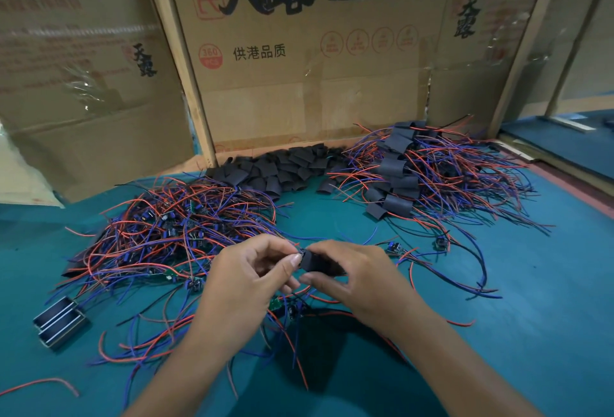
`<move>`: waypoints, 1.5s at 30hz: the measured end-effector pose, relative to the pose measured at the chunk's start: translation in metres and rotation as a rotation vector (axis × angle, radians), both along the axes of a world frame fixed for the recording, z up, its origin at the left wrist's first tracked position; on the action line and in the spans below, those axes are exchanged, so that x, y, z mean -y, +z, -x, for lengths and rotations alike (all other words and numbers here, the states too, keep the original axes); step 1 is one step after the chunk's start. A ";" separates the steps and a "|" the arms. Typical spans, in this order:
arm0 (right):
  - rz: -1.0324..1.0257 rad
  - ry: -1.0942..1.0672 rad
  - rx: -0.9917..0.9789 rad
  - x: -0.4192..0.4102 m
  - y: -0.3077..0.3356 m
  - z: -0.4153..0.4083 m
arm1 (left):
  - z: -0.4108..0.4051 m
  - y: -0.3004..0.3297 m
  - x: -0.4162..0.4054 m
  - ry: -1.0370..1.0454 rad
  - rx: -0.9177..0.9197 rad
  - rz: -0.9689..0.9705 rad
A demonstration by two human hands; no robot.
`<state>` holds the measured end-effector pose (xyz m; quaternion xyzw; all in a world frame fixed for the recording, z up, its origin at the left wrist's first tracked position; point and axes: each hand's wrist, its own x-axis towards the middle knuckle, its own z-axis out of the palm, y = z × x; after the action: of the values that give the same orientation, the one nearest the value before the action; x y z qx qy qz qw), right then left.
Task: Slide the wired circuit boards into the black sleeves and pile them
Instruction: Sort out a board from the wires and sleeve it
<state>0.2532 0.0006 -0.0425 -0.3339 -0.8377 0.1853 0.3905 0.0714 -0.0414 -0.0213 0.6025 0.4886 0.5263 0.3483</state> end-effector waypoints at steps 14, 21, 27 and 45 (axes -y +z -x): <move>-0.001 0.023 0.015 0.002 0.004 -0.002 | -0.001 0.005 0.002 -0.005 -0.226 0.023; 0.007 0.009 0.096 0.002 0.000 -0.001 | 0.006 0.001 -0.001 -0.050 -0.336 0.072; -0.019 -0.031 0.184 -0.002 -0.003 -0.002 | 0.008 0.004 -0.001 -0.060 -0.362 0.114; -0.113 -0.726 0.702 -0.196 0.104 -0.026 | 0.057 -0.019 -0.032 0.579 -1.067 0.094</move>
<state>0.2794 0.1961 0.0616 -0.6241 -0.7570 -0.1312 0.1423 0.0142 -0.0095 -0.0407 0.6096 0.7625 0.2030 -0.0755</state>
